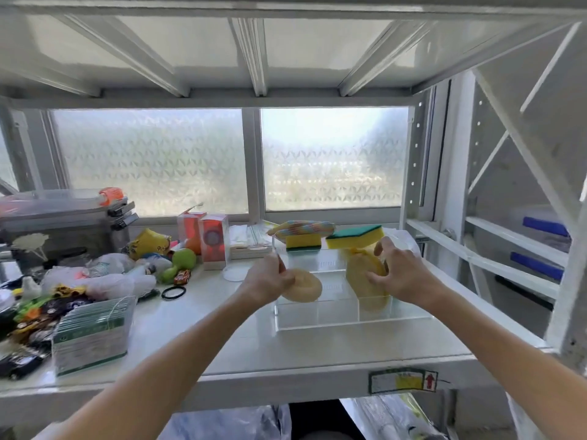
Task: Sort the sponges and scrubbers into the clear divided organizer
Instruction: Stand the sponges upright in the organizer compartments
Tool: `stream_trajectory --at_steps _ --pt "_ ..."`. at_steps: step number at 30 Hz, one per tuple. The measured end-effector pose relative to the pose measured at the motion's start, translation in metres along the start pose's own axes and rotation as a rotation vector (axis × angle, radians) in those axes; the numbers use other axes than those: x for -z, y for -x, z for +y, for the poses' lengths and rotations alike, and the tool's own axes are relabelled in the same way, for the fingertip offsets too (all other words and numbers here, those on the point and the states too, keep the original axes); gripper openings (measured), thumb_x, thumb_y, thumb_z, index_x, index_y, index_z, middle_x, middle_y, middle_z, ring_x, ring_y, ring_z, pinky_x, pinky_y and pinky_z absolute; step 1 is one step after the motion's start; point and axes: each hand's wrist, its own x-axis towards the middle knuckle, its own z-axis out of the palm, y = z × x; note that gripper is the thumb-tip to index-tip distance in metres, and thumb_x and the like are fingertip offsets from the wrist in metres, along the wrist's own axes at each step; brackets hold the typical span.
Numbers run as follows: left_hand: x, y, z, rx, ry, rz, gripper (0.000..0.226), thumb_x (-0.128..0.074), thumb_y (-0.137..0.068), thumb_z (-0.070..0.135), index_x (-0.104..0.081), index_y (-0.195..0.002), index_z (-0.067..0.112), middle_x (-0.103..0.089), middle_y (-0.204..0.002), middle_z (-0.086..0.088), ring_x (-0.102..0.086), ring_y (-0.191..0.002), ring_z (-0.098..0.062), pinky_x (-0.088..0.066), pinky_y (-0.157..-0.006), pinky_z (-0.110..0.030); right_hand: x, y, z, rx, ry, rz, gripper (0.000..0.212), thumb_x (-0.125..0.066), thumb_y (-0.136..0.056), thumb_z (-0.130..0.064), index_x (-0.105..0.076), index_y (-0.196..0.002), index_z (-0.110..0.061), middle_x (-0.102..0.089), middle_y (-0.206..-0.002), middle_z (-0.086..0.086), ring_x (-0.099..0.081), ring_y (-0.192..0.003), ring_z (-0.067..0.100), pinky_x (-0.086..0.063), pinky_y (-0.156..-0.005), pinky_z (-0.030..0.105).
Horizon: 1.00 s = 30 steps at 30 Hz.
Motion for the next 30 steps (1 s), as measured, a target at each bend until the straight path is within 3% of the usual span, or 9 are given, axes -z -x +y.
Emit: stream_trajectory --at_steps 3,6,10,17,24,28,30 --pt "-0.009 0.002 -0.002 -0.038 -0.039 0.114 0.023 -0.057 -0.087 0.022 -0.060 -0.104 0.007 -0.069 -0.101 -0.013 -0.064 -0.091 -0.028 -0.055 -0.082 -0.039 0.002 0.002 0.000 0.026 -0.007 0.014 0.042 -0.069 -0.079 -0.032 -0.047 -0.110 -0.013 -0.052 -0.066 -0.006 -0.052 -0.064 0.017 -0.047 -0.070 0.033" --pt "-0.008 0.000 -0.003 -0.093 -0.156 0.195 0.030 -0.062 -0.083 0.021 -0.057 -0.109 0.005 -0.069 -0.102 -0.015 -0.065 -0.093 -0.031 -0.055 -0.080 -0.039 0.008 0.001 -0.001 0.041 -0.032 0.073 0.042 -0.070 -0.078 -0.034 -0.049 -0.110 -0.017 -0.063 -0.073 0.003 -0.060 -0.068 0.021 -0.055 -0.071 0.040" --pt "-0.007 -0.004 -0.003 -0.081 -0.269 0.165 0.039 -0.066 -0.083 0.022 -0.052 -0.116 0.006 -0.069 -0.105 -0.017 -0.066 -0.098 -0.034 -0.054 -0.081 -0.040 0.016 -0.001 -0.004 0.068 -0.033 0.153 0.042 -0.072 -0.076 -0.038 -0.054 -0.110 -0.022 -0.068 -0.079 0.005 -0.064 -0.068 0.022 -0.057 -0.071 0.045" --pt "-0.016 -0.006 0.008 -0.087 -0.400 0.162 0.038 -0.067 -0.078 0.014 -0.052 -0.112 0.009 -0.067 -0.107 -0.016 -0.064 -0.100 -0.034 -0.046 -0.073 -0.035 0.026 0.001 -0.027 0.117 -0.143 0.248 0.040 -0.072 -0.076 -0.036 -0.054 -0.110 -0.024 -0.067 -0.078 0.003 -0.064 -0.066 0.019 -0.053 -0.067 0.034" --pt "-0.022 -0.012 0.002 0.026 -0.312 0.102 0.035 -0.057 -0.087 0.025 -0.058 -0.116 0.006 -0.055 -0.121 -0.018 -0.059 -0.107 -0.034 -0.046 -0.087 -0.036 -0.024 0.004 -0.060 0.184 -0.043 0.147 0.043 -0.071 -0.077 -0.031 -0.041 -0.107 -0.022 -0.068 -0.083 0.006 -0.067 -0.072 0.027 -0.056 -0.065 0.040" --pt "-0.018 -0.008 -0.016 0.028 -0.202 0.061 0.039 -0.053 -0.090 0.037 -0.068 -0.108 0.007 -0.061 -0.117 -0.016 -0.059 -0.106 -0.031 -0.045 -0.085 -0.033 -0.040 0.008 -0.059 0.180 0.014 0.107 0.047 -0.072 -0.075 -0.034 -0.039 -0.107 -0.026 -0.070 -0.088 0.006 -0.069 -0.076 0.028 -0.059 -0.067 0.043" --pt "-0.014 -0.009 -0.019 0.021 -0.091 0.097 0.040 -0.052 -0.089 0.037 -0.065 -0.113 0.007 -0.061 -0.119 -0.014 -0.059 -0.108 -0.029 -0.046 -0.089 -0.035 -0.040 0.009 -0.058 0.188 0.035 0.094 0.046 -0.071 -0.075 -0.035 -0.040 -0.107 -0.026 -0.070 -0.088 0.006 -0.070 -0.077 0.027 -0.059 -0.067 0.042"
